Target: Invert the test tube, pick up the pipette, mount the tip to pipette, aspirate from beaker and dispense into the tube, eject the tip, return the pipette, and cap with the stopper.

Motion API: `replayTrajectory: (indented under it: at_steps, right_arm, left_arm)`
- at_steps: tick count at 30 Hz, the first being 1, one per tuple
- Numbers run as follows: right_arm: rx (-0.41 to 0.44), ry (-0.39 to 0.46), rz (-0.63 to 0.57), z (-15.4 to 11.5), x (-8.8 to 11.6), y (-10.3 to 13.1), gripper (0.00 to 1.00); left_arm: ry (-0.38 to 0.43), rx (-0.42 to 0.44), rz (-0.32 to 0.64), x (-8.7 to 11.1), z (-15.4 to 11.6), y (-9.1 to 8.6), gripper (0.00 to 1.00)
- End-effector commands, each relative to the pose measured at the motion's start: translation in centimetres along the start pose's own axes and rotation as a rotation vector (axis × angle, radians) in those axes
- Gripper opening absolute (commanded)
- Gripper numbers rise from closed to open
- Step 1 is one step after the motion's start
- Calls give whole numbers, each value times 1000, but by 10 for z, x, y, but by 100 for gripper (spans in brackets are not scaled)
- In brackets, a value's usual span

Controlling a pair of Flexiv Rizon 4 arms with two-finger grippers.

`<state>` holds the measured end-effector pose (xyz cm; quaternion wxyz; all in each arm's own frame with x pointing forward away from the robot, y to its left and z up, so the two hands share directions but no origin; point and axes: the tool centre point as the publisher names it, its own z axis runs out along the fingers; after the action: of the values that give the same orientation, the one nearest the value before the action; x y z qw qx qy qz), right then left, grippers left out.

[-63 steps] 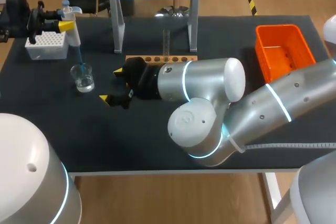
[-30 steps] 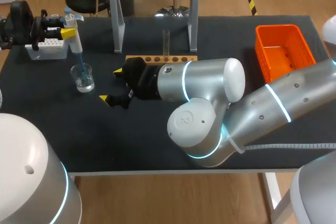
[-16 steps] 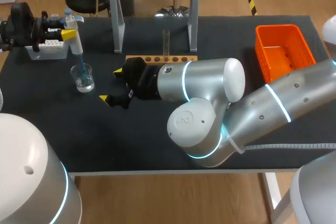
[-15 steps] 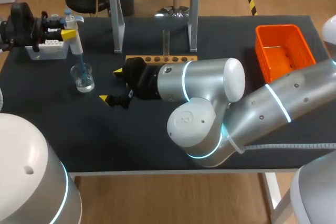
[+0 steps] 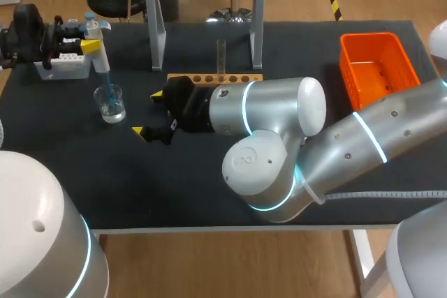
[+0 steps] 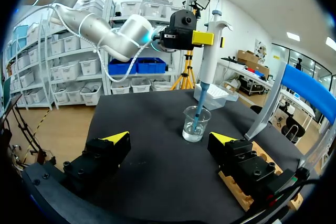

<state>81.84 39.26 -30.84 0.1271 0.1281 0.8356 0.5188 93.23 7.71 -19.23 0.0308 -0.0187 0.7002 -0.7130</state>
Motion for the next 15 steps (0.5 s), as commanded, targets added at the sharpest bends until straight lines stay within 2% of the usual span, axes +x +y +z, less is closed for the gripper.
replayTrajectory:
  at_steps: [1, 4, 8, 15]
  right_arm:
    - [1, -1, 0, 0, 0, 0, 100]
    - [-6, 5, 3, -5, -1, 2, 100]
    - [-32, 72, -13, -16, -5, 11, 100]
    - [-90, 271, -95, -36, -9, 33, 100]
  left_arm:
    - [4, 2, 1, -1, -1, 1, 0]
    - [4, 2, 1, -1, -1, 1, 0]
    - [4, 2, 1, -1, -1, 1, 0]
    - [4, 2, 1, -1, -1, 1, 0]
